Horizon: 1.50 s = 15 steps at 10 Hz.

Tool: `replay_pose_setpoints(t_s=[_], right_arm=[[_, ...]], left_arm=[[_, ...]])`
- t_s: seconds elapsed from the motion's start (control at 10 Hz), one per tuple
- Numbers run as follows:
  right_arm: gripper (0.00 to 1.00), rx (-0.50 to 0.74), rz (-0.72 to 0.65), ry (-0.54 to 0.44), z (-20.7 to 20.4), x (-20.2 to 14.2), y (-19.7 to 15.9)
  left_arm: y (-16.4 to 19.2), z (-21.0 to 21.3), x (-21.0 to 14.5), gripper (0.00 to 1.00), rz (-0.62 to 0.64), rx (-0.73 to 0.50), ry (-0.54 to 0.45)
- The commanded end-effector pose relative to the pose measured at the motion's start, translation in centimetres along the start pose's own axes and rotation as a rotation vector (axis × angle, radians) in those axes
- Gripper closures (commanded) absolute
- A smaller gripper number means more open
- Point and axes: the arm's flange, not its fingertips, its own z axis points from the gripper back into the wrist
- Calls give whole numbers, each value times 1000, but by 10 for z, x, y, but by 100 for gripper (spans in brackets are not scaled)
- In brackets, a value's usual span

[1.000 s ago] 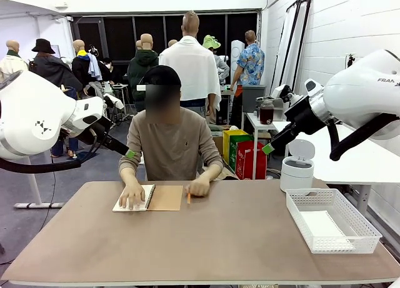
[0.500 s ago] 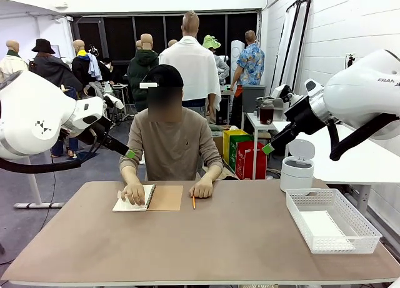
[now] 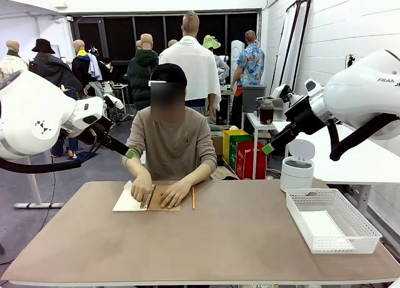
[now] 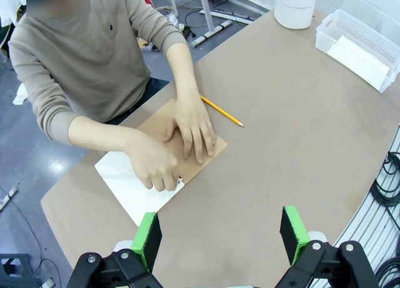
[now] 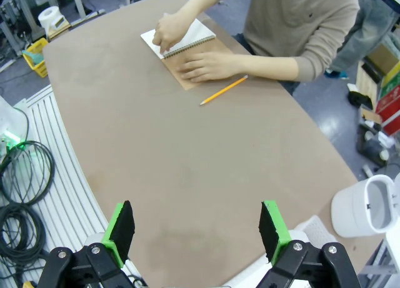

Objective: Sort the paper based on its condition.
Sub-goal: If a person hands you a paper, place it in the Organizing basket , and if it's crumpled, put it in the Trash can.

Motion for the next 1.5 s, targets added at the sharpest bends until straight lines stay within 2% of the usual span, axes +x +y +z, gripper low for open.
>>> replay_pose_setpoints(t_s=[0.0,1.4], right_arm=[[0,-1,0,1,0,0,0],[0,-1,0,1,0,0,0]], left_arm=[[1,0,-1,0,3,-7,0],[1,0,-1,0,3,-7,0]])
